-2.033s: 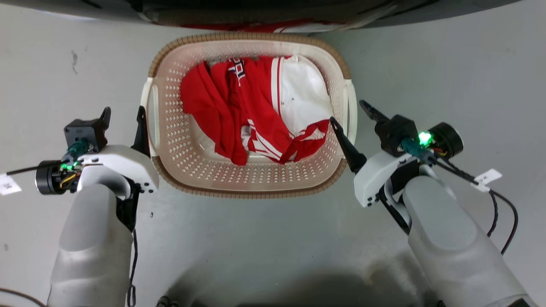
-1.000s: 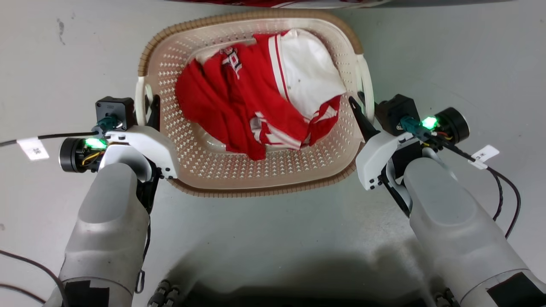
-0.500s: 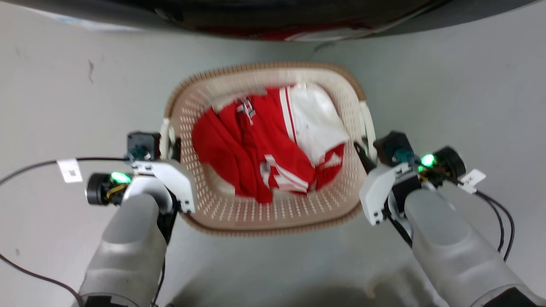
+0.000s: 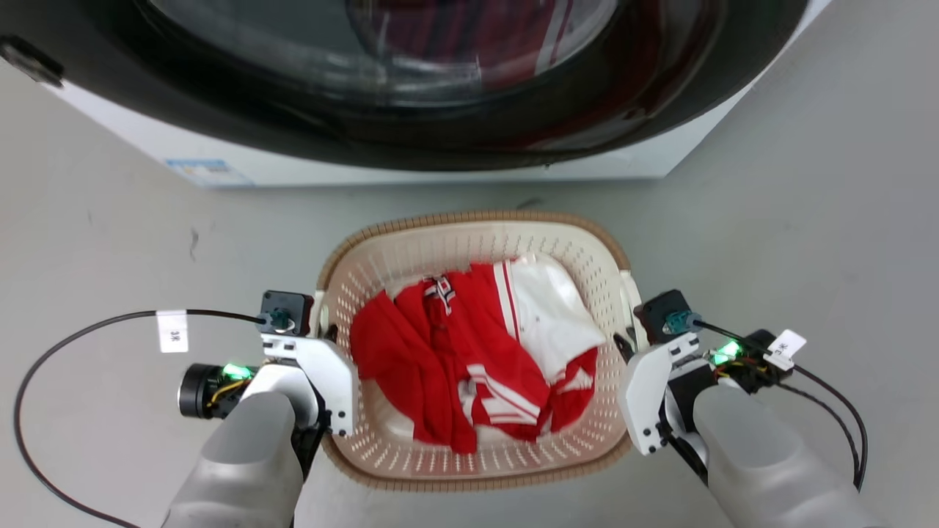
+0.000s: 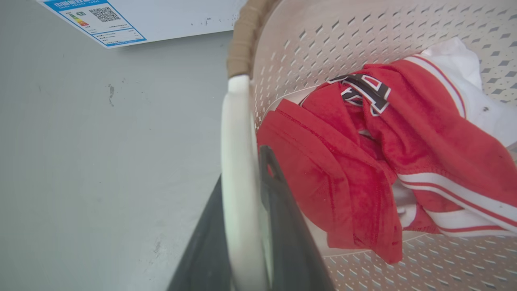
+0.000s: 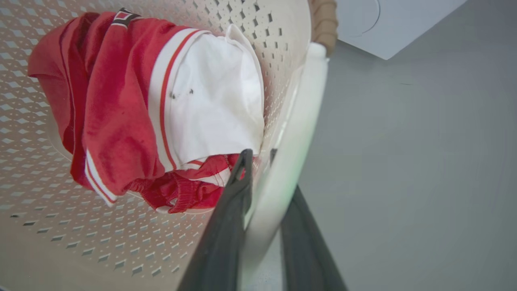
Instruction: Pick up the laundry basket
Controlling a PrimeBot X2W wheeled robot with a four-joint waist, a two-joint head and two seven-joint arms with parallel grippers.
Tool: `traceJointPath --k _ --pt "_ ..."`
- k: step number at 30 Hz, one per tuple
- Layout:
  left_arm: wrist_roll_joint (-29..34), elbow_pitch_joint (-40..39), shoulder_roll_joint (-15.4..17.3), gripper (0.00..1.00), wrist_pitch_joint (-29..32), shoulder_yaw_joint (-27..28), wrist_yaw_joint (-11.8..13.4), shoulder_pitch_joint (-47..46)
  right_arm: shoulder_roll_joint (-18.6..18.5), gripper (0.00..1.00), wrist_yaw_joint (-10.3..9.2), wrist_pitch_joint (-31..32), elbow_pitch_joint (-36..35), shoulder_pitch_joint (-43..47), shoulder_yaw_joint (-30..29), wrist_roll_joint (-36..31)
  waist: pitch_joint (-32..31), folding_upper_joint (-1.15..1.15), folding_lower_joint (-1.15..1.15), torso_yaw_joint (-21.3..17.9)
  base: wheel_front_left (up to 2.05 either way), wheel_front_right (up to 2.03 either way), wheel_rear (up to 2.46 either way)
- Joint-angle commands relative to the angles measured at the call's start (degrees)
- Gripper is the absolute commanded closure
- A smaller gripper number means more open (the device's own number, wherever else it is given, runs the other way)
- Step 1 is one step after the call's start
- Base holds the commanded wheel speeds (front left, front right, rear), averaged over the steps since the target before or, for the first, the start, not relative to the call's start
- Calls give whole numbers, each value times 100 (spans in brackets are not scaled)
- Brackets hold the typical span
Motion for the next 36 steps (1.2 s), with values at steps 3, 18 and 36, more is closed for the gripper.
traceJointPath --k 3,18,36 --pt "-185 -43 -135 100 202 -292 -68 92 123 100 30 224 -12 150 228 171 -593 0 1 -154 0 0 0" --pt "-1346 -361 149 100 1231 -1325 -68 625 106 100 30 1144 84 622 948 1036 -2052 0 1 -305 0 0 0" --pt "-2566 -676 325 100 1946 -2275 -70 1012 102 100 29 1531 211 865 1546 1686 -2948 0 1 -294 0 0 0"
